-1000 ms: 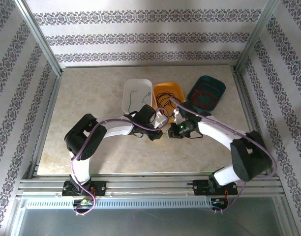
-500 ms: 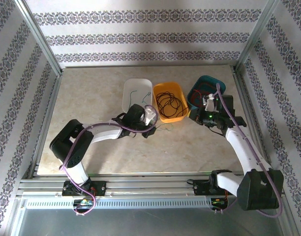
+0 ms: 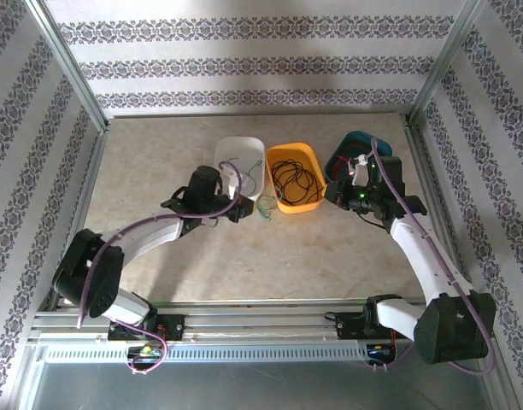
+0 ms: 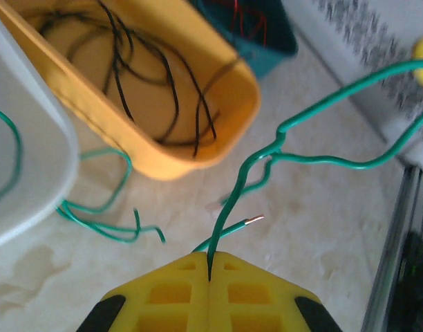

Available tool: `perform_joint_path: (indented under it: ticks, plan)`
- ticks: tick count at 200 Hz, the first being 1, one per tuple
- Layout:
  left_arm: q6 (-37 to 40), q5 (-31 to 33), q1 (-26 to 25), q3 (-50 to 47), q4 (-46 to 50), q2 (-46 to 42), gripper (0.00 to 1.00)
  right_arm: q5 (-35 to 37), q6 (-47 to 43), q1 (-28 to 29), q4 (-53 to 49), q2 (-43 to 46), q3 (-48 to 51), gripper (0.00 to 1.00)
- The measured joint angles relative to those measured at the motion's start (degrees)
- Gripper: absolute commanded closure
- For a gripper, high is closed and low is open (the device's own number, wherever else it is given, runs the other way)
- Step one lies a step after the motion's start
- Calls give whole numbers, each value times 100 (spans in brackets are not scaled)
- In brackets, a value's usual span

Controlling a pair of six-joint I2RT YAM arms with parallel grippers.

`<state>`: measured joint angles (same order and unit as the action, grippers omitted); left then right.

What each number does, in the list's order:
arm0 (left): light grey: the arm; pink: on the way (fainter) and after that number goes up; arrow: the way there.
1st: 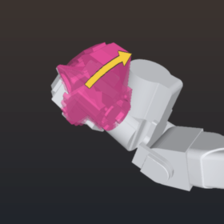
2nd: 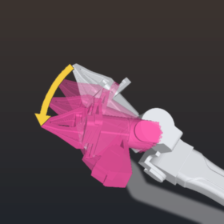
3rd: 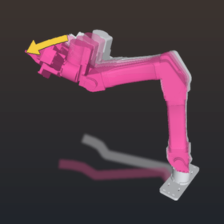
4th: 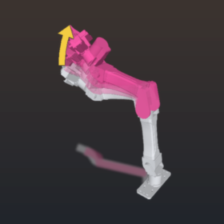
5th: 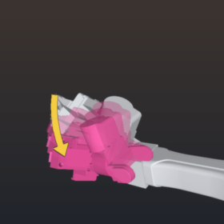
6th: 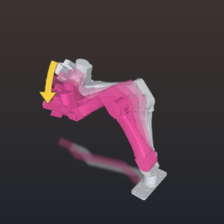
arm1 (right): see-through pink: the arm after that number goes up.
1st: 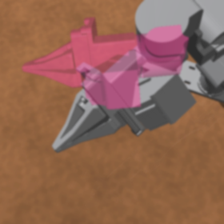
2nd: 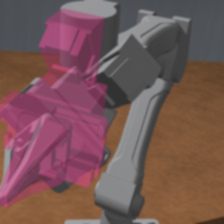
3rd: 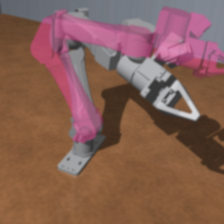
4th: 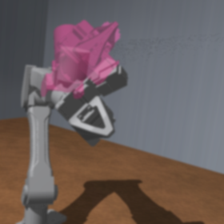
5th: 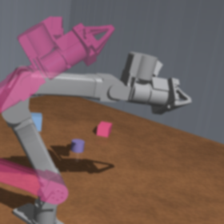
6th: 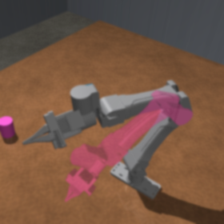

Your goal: Untangle the cables

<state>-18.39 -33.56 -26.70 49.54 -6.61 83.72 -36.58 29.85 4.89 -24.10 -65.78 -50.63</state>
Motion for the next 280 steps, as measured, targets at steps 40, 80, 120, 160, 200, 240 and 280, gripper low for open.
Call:
perform_joint_path:
  ticks: [40, 80, 120, 160, 200, 240, 280]
  plan:
    - [-767, 573, 634, 1040, 258, 551, 100, 284, -2, 361, -9, -197, -11, 93]
    - [-1360, 975, 929, 1996, 595, 1860, 93, 529, -22, 699, -59, -345, -92, 92]
    - [-1558, 1167, 957, 2035, 726, 2162, 31, 820, -192, 1001, -203, -345, -146, 82]
    - [-1309, 1008, 922, 2028, 632, 1696, 27, 1005, -262, 1460, -240, -603, -149, 77]
    - [-638, 1071, 407, 1917, 1189, 1154, 24, 1073, -164, 1521, -190, -848, -146, 76]
    - [-407, 1360, -389, 1246, 1797, 1067, 22, 1093, -144, 1502, -136, -866, -149, 75]
    - [-426, 1749, -557, 1392, 2149, 1602, 22, 1091, -144, 1473, -109, -951, -149, 75]
